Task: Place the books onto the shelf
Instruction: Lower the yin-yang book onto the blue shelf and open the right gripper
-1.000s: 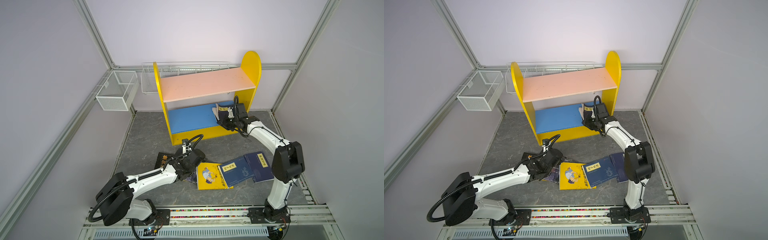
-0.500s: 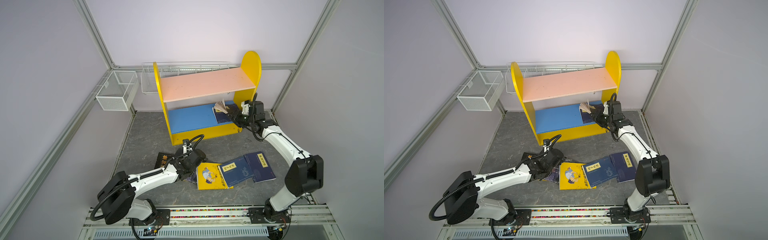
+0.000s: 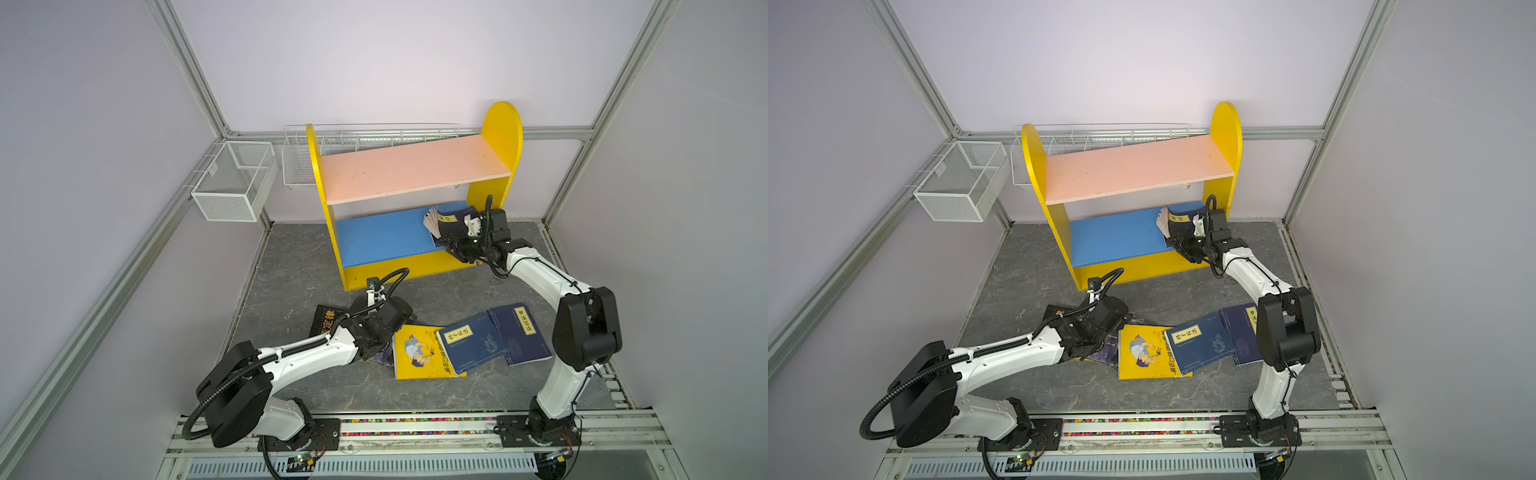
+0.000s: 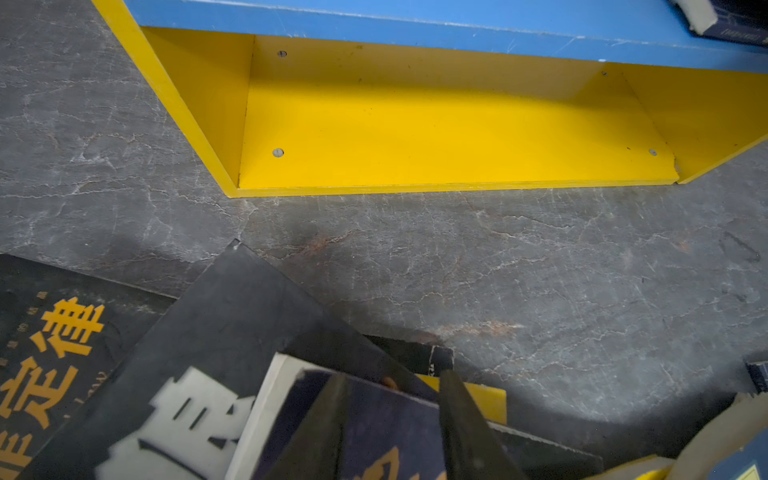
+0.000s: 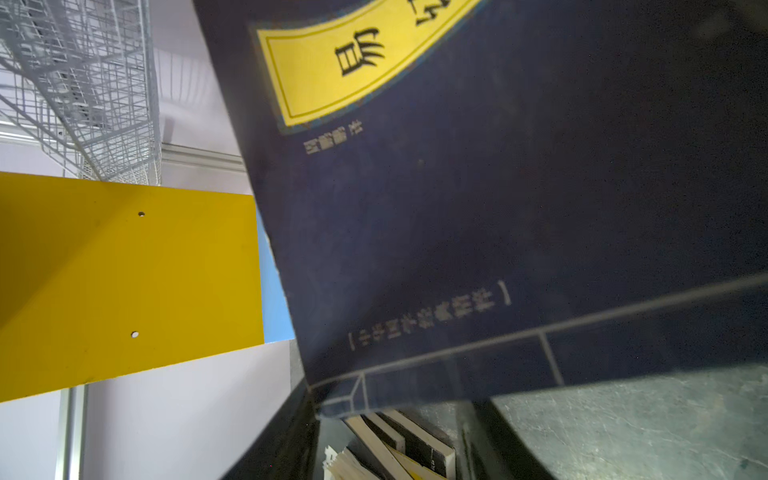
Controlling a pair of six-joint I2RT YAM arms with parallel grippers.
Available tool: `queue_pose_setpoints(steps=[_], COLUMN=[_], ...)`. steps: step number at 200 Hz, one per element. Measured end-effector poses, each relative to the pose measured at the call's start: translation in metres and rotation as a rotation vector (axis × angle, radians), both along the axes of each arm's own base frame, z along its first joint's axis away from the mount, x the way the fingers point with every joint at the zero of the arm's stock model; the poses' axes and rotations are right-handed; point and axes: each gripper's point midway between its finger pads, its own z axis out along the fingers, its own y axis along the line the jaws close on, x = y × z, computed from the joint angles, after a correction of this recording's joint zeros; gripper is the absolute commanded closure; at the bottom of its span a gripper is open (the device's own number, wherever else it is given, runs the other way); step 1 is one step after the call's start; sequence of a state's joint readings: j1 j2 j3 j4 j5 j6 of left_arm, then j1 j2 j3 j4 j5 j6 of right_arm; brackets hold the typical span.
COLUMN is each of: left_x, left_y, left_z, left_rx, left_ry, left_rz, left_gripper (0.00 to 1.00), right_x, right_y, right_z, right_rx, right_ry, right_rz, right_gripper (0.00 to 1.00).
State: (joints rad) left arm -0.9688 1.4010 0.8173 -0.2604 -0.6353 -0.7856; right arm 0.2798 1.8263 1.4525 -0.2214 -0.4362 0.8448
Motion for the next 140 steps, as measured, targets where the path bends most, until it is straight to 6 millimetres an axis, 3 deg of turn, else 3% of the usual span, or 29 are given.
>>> queue_pose_setpoints(steps=[22, 76, 140], left_x=[0.000, 0.000, 0.000], left_y=[0.000, 0.000, 0.002], left_z=[0.000, 0.000, -0.001], left_rx=[0.000, -0.001, -0.003], left_ry=[0.000, 0.000, 0.000], left_rz=[0.000, 0.000, 0.007], left_gripper=[0.62, 0.62, 0.62], right_x=[0.002, 0.010, 0.014], right_y=[0.000, -0.010, -0.008], right_z=[-0.008, -0.041, -0.036], right_rx=[0.005, -0.030, -0.085], right_ry=[0.036, 0.131, 0.093], right_rz=[-0.023, -0.114, -0.111], right_gripper=[0.29, 0.23, 0.25])
